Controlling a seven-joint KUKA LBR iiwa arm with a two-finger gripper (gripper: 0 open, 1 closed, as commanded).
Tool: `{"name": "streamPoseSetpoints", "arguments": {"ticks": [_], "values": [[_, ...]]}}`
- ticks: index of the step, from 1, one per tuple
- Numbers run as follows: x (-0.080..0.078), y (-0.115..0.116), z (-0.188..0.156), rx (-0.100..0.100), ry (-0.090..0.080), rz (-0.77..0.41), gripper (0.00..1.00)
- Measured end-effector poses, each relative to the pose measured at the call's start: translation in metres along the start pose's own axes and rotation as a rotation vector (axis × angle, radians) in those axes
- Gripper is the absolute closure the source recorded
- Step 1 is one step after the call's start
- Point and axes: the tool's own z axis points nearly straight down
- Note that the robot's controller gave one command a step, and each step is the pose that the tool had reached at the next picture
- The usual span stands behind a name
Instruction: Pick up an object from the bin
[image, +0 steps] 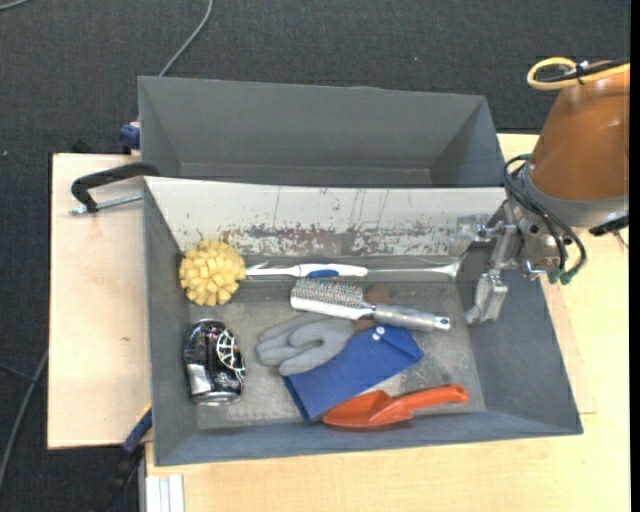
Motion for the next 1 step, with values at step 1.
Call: {"name": "streamPoseSetpoints", "arguments": {"ticks": [1], "values": [[-0.0016,0.0005,-0.0049,0.001,-0.009,-0.002,0.00]]}}
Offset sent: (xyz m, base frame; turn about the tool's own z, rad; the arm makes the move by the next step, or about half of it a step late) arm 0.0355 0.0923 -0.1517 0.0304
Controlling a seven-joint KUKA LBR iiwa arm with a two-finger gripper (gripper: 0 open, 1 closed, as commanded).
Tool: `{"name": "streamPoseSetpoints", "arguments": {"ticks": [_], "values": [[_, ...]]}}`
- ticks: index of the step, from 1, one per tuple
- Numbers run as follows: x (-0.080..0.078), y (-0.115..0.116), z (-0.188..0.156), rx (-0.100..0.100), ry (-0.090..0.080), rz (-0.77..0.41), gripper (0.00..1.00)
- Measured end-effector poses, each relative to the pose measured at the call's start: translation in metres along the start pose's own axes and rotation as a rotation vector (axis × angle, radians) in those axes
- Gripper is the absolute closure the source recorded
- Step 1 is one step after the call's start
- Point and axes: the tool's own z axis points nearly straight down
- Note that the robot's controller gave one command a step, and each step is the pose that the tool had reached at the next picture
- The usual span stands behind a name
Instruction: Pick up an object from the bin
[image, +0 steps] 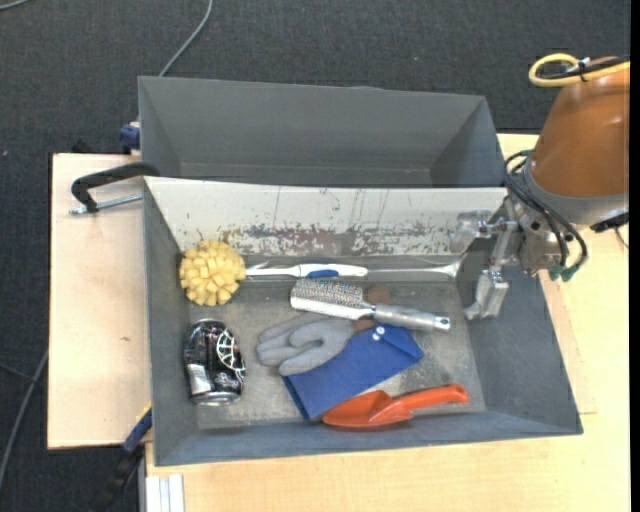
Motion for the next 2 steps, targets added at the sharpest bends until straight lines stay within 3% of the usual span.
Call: {"name": "streamPoseSetpoints", "arguments": {"ticks": [1,2], "values": [[-0.018,0.045,0.074,-0.002,-0.001,0.016,0.00],[-0.029,0.072,0.088,-0.002,0.003,0.023,0.00]]}}
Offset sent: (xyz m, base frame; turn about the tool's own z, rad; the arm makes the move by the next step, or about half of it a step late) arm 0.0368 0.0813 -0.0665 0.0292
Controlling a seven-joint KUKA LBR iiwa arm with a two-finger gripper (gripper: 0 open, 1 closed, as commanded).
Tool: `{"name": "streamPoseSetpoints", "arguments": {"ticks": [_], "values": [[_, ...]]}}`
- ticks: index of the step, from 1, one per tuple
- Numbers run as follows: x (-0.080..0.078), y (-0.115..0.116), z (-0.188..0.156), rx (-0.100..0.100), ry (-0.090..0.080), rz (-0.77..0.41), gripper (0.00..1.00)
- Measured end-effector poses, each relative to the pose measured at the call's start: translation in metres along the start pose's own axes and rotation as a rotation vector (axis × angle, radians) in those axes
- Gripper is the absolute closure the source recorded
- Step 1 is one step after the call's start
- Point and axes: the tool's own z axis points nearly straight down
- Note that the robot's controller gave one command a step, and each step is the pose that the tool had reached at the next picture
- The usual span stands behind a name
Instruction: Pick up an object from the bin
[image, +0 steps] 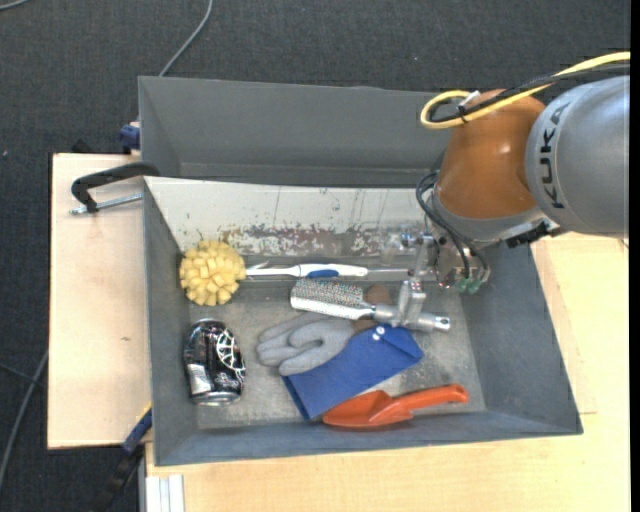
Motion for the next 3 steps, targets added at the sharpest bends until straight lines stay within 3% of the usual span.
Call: {"name": "streamPoseSetpoints", "arguments": {"ticks": [1,2,3], "values": [[-0.004,0.061,0.003,-0.001,-0.007,-0.129,0.00],[-0.008,0.056,0.067,-0.002,-0.002,0.108,0.00],[0.005,0.067,0.066,-0.002,-0.014,0.056,1.00]]}}
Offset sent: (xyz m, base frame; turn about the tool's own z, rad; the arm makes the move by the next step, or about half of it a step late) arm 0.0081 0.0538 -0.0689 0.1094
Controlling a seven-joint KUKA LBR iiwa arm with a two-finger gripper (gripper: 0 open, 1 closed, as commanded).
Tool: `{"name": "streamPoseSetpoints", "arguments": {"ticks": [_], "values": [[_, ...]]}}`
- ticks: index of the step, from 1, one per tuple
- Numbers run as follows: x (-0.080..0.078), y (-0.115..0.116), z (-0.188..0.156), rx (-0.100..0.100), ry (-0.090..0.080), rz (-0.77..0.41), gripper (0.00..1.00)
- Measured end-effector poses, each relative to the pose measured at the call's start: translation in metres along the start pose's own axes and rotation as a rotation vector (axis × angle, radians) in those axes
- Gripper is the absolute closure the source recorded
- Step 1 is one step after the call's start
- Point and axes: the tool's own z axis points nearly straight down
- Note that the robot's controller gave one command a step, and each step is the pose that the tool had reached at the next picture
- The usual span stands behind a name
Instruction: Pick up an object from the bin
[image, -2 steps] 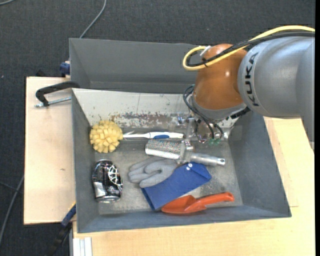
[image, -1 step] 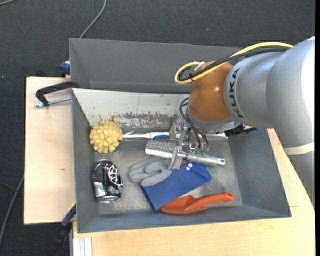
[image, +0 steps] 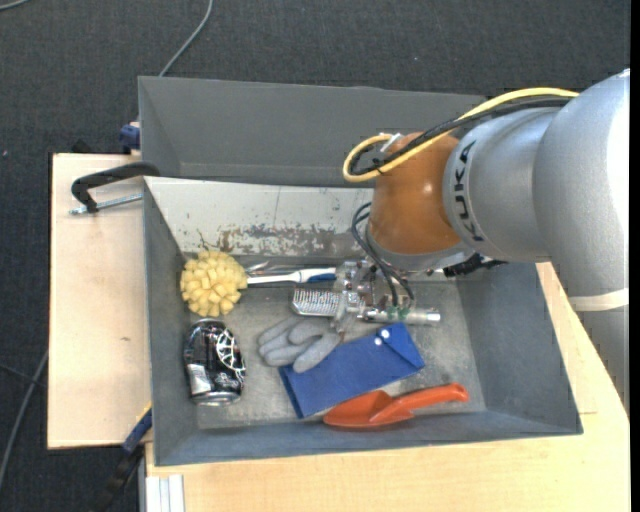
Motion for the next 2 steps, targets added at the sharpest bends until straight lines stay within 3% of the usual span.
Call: {"name": "streamPoseSetpoints", "arguments": {"ticks": [2], "values": [[0.003,0.000,-0.012,0.001,0.007,0.000,1.00]]}}
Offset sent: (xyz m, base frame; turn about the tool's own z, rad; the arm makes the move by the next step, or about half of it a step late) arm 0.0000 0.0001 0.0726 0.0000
